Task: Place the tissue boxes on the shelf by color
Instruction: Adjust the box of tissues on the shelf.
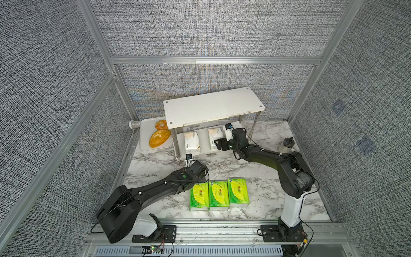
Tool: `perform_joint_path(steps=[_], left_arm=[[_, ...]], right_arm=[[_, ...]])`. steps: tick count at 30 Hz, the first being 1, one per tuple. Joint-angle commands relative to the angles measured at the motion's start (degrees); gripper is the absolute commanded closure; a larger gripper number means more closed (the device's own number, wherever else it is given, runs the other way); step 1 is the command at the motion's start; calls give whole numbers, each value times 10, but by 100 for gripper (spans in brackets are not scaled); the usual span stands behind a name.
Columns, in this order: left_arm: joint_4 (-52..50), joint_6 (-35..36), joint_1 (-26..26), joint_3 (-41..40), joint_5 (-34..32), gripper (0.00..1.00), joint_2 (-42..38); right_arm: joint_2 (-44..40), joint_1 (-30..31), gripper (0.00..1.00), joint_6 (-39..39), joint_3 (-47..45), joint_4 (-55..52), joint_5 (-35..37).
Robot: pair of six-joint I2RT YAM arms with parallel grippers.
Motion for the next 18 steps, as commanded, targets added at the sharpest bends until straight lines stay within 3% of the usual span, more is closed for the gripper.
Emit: perform_joint_path(steps=[1,9,18], left_arm=[[-7,-3,4,-5,-11,4,-11],[-13,1,15,-14,-11,4,-28],[-21,5,25,-23,-11,3,-46]], right_arm=[[18,3,16,15,14,0,-1],[45,3,24,-12,44,-4,0],[68,-32,31,-95,87,-56,-80]])
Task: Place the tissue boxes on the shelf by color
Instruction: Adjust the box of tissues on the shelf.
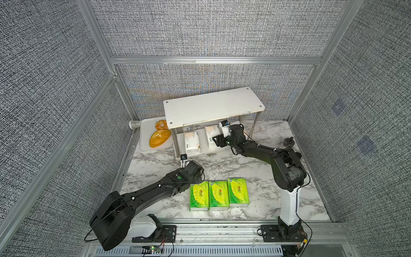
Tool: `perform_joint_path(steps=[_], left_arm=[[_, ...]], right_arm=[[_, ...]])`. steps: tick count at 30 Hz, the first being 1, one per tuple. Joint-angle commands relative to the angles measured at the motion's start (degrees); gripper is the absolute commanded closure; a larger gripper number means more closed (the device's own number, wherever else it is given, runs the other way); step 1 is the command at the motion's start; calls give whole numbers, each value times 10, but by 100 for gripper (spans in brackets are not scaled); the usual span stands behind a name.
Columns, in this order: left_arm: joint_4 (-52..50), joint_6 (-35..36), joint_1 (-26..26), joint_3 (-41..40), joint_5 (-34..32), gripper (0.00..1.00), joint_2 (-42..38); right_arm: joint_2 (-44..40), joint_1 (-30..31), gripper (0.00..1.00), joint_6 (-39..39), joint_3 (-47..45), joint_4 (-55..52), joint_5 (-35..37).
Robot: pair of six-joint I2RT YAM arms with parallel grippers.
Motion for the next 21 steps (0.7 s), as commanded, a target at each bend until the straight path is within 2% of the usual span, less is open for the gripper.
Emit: perform_joint_path(steps=[1,11,17,21], left_arm=[[-8,7,3,0,-8,3,-5],[-14,9,6,24,-10,3,8],[-28,4,6,39,-20,3,-7],[-36,6,6,40,-25,3,-12]], right_arm=[[0,-13,31,-36,-1,-43,-28],[-14,-6,31,-25,-11,-39,-44],[-16,5,31,38,-13,-29,-16],[-20,5,35,84,-15,-27,11]])
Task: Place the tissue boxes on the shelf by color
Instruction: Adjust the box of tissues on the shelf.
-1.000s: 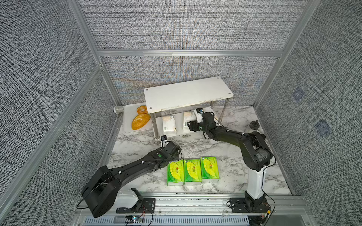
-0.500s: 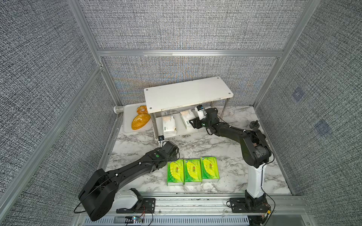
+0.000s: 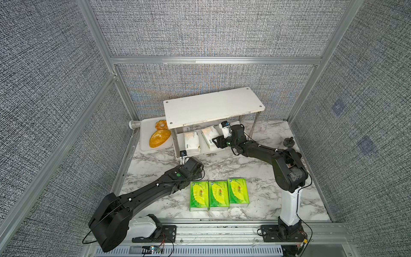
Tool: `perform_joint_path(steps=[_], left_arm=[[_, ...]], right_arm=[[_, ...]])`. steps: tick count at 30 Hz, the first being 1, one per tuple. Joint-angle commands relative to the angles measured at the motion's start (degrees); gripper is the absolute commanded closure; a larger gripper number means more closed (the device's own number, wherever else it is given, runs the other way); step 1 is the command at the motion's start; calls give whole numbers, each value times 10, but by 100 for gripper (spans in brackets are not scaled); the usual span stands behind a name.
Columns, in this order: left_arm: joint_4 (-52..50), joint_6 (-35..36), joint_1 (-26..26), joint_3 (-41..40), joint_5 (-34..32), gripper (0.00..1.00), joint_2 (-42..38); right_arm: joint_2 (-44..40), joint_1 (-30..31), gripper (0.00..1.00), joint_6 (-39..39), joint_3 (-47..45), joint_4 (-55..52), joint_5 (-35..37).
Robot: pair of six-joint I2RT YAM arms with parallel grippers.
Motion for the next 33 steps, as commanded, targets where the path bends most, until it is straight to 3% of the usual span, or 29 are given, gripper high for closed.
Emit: perform_joint_path(steps=[1,12,21,33], left_arm=[[-15,-1,1,-1,-13,3,-6],[-14,-2,2,-16,-14,3,-26],[-15,-4,3,-26,-15,3,-43],[-31,-8,7,-31,-26,3,-69]], right_arm=[[-8,2,35,61,-9,-6,37],[-17,14,36,117,-32,13,103],[-25,18,36,126,-30,15,106],[-98,27,24,104,-48,15,109]])
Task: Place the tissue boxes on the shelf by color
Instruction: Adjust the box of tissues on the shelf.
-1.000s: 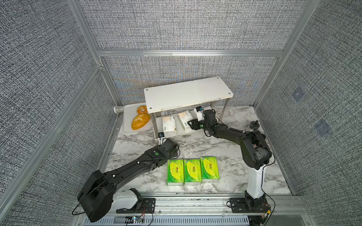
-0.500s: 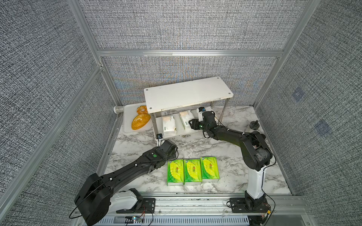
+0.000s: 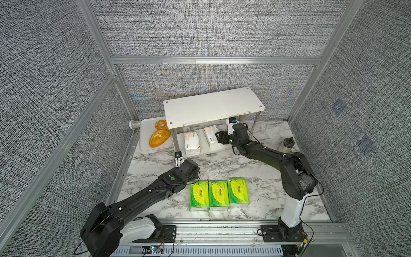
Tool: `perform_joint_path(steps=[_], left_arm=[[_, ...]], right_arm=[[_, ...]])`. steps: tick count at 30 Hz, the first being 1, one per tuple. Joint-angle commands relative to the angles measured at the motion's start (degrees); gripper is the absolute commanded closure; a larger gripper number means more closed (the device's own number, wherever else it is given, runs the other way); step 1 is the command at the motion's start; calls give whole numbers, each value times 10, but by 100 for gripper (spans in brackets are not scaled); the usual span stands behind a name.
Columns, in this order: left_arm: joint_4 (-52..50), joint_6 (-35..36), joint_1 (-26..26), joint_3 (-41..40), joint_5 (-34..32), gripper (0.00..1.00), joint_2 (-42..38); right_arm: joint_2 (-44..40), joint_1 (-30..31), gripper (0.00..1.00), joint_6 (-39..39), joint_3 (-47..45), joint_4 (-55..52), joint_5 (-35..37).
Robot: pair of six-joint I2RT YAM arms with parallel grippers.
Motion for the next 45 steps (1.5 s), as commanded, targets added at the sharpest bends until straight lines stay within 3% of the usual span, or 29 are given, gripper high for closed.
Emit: perform_joint_path(steps=[1,9,17,29,45], left_arm=[[-16,-8,0,-7,-6,3,-4],[-23,-48,0,-55,15,4,-2],[-29,-78,1,-105,14,4,-40],[-42,-91,8,-140,-10,3,-103],[-55,-75,24,-129,-12,3,-115]], right_arm=[[-14,12,24,-12,-6,1,2],[-12,74,23,1,6,9,-22],[92,115,23,24,108,-6,-34],[190,122,24,58,203,-33,-37],[250,121,38,52,272,-55,-38]])
